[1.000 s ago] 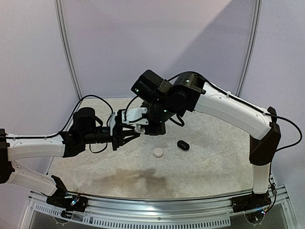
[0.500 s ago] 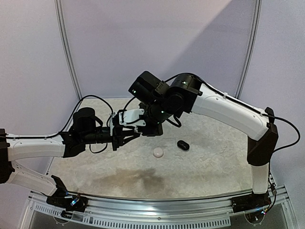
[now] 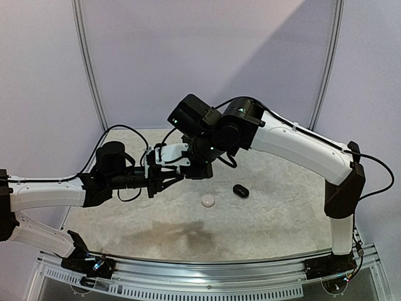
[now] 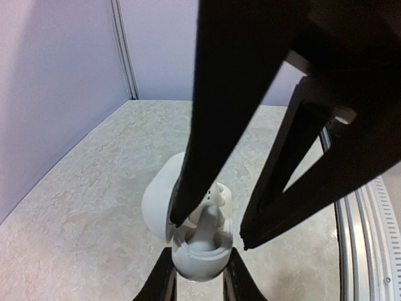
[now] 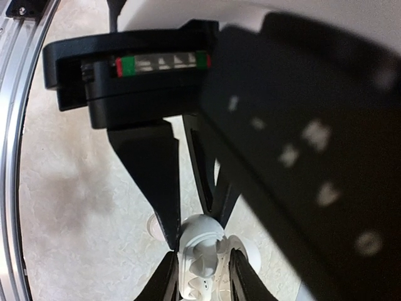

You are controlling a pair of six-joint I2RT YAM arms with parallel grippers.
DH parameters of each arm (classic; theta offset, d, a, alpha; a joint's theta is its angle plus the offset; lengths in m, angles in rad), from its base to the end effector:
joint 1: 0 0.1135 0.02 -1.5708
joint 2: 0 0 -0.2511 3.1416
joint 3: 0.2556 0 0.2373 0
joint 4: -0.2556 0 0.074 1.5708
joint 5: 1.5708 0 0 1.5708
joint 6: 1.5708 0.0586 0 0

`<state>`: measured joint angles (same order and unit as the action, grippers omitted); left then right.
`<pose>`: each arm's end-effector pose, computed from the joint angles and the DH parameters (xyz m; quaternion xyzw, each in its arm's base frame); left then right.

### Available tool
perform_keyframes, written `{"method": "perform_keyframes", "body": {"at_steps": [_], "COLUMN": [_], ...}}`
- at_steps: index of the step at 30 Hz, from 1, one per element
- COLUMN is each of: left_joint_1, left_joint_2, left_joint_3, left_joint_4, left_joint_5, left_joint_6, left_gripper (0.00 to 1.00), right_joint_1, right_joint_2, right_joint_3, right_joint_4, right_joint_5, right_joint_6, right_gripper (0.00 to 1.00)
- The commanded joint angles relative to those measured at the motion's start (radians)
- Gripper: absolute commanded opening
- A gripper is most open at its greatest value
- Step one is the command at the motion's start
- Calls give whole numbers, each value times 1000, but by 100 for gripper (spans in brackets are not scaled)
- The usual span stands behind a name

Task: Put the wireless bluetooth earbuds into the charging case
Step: Close the charging case, then pass from the left arm to the right

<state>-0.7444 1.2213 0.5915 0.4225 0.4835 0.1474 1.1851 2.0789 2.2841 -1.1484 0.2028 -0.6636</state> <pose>0.1861 -0.2084 0.2368 0.4612 0.6151 -0.3576 0.5301 0.1734 0.3957 0.3320 -0.7365 0.5949 -0.0139 0.3215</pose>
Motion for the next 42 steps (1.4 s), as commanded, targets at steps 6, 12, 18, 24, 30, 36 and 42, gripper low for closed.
{"method": "perform_keyframes", "body": {"at_steps": [6, 12, 18, 24, 30, 36, 42], "left_joint_1": [-16, -16, -18, -18, -18, -18, -18], "left_joint_2": [-37, -40, -45, -49, -52, -55, -67], "left_joint_3": [-7, -12, -13, -19, -25, -29, -38], "left_joint_4": [31, 33, 59, 71, 63, 64, 52], "left_joint_5": [-10, 0, -7, -32, -60, -50, -48], "left_joint_6": [-55, -19, 157, 180, 141, 121, 79], "left_gripper": [0, 0, 0, 0, 0, 0, 0], "right_joint_1": [-3, -57, -105, -74, -26, -47, -82], "right_joint_2": [-177, -278, -135, -63, -184, -278, -363], "right_joint_3": [-46, -203, -125, -133, -275, -371, -527], "right_joint_4": [80, 318, 269, 207, 255, 297, 375], "right_joint_5": [-265, -169, 186, 63, 56, 195, -21], "right_joint_6": [39, 172, 341, 318, 255, 274, 242], "right_gripper": [30, 34, 30, 30, 31, 40, 98]}}
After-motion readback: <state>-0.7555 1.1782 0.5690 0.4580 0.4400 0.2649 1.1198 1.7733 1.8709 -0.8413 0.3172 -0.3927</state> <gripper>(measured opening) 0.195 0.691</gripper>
